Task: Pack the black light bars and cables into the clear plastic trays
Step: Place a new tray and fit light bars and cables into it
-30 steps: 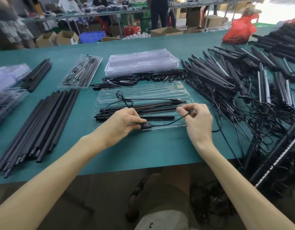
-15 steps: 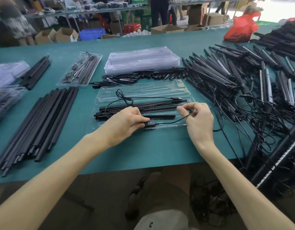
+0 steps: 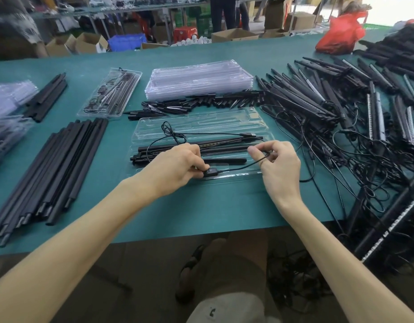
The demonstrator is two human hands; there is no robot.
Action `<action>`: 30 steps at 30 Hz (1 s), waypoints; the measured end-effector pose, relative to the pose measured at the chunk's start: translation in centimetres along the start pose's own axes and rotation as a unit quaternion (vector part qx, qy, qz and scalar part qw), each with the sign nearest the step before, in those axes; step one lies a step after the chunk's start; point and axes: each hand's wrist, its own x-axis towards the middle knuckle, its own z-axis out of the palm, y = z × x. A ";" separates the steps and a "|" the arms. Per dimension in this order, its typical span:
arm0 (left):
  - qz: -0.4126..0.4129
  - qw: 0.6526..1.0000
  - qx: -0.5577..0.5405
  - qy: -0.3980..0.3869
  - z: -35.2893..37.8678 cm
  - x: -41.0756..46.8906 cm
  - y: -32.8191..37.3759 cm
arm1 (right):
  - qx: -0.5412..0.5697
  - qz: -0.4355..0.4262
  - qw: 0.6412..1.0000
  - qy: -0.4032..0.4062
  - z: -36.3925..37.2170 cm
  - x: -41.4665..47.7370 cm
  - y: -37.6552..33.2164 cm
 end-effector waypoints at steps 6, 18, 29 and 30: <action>-0.022 0.997 -0.071 0.005 0.1 -0.1 -0.5 | -0.011 -0.006 1.000 -0.006 0.2 0.0 0.0; -0.115 0.983 -0.048 0.138 -1.9 0.0 -3.9 | 0.065 -0.025 0.997 0.021 -0.1 -0.1 -0.3; -0.101 0.992 -0.005 0.082 -0.1 2.1 -2.2 | 0.124 -0.002 0.992 0.035 -0.3 -0.4 -0.6; -0.100 0.992 -0.009 0.080 -0.1 2.1 -2.3 | 0.126 0.000 0.991 0.034 -0.2 -0.4 -0.5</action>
